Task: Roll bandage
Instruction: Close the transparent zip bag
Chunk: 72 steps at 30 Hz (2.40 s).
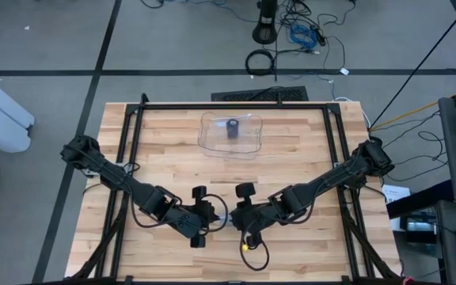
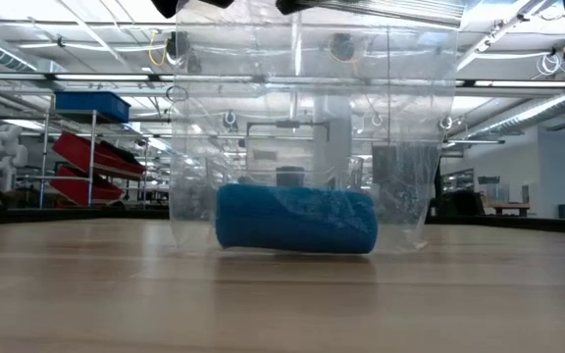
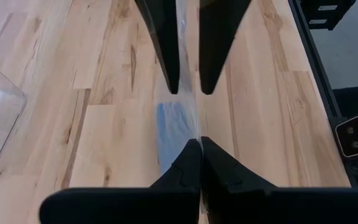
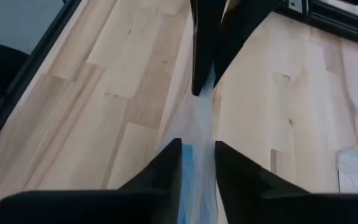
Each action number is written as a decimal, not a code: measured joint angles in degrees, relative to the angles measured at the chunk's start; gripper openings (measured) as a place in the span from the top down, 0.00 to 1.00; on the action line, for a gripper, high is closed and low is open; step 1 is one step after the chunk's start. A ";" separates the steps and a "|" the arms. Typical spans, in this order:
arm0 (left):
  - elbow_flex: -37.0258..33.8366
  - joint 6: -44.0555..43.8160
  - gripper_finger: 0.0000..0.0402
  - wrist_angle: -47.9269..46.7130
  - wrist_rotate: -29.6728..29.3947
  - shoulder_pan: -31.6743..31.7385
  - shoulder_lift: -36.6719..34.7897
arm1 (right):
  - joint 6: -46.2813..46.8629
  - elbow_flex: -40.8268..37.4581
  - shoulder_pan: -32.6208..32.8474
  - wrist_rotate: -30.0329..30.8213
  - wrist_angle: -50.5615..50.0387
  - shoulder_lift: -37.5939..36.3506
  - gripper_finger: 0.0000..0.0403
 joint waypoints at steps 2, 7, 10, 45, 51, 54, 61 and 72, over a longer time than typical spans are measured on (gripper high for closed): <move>0.00 0.01 1.00 -0.01 0.00 0.00 0.00 | -0.08 0.00 -0.18 0.05 0.23 0.00 0.77; 0.00 0.00 1.00 -0.01 0.00 0.02 0.00 | -0.06 0.00 -0.81 0.09 0.29 0.30 0.74; 0.00 -0.01 1.00 0.00 -0.02 0.04 0.00 | 0.19 -0.02 -1.29 -0.11 -0.16 0.77 0.81; 0.00 -0.16 1.00 -1.10 0.35 0.00 0.00 | 9.26 -0.02 4.35 8.13 -9.49 0.87 0.70; 0.00 -0.16 1.00 -1.10 0.36 0.00 0.00 | 8.49 -0.02 7.45 17.02 -12.12 0.85 0.77; 0.00 -0.16 1.00 -1.10 0.57 0.00 0.00 | 7.05 -0.02 9.15 19.54 -12.29 0.85 0.80; 0.00 -0.17 1.00 -1.06 0.70 0.00 0.00 | 4.57 -0.02 9.96 20.08 -12.68 0.85 0.83; 0.00 -0.16 1.00 -1.04 0.70 0.00 0.00 | 1.45 -0.02 9.90 24.70 -14.37 0.81 0.88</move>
